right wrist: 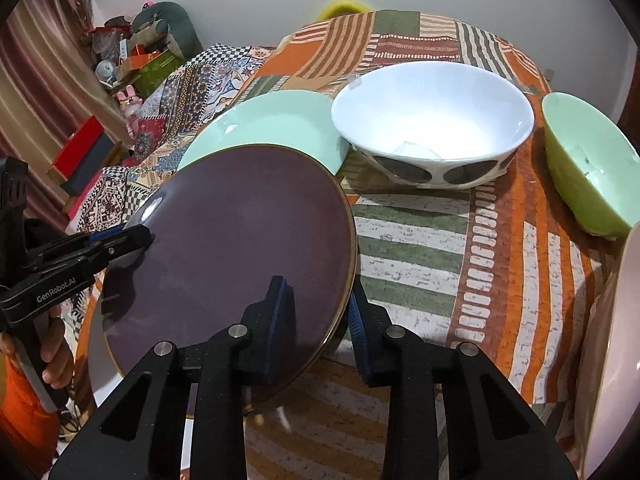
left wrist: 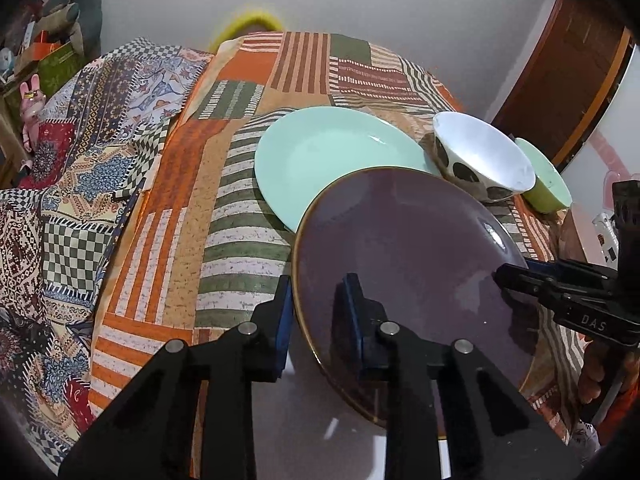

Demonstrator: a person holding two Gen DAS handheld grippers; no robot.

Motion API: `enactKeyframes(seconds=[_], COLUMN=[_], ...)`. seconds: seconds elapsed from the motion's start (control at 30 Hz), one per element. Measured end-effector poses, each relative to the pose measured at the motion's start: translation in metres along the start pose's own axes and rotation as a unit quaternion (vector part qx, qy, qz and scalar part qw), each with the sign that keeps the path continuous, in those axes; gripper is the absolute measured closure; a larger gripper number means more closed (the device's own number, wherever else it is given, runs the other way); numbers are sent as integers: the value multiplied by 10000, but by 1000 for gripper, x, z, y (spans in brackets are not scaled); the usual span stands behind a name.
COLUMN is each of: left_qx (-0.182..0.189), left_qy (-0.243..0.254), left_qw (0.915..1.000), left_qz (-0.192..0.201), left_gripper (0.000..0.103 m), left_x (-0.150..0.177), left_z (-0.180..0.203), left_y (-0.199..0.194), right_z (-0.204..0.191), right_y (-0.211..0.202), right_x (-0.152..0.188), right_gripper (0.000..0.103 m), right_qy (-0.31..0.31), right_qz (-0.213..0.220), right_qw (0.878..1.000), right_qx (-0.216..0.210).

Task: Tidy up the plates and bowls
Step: 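Lift the purple plate with both grippers and carry it across the table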

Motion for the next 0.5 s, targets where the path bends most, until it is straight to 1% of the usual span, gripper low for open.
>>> enactKeyframes(seconds=[0.27,0.5], left_qx=[-72,-55], left_qy=[78,155], left_qw=[9999,9997], left_qz=[78,182], left_gripper=[79,79], left_x=[5,7], left_z=[12,29], left_y=[-16,-33], right_z=[3,9], right_y=[-8,-25], right_x=[4,11], right_gripper=[79,79], right_qy=[35,75], right_qz=[44,131], right_qw=[10000,9999], right_qx=[-8,-63])
Point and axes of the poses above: each gripper's, at about its wrist camera, not at the fingertips, and y roughly the way its jaws point, z to its right, x to its underside, the point moved 5 cm from there along y, roughly the way its jaws point, and after that the axes turned 8 degrees about x, right-handed, at the moved point
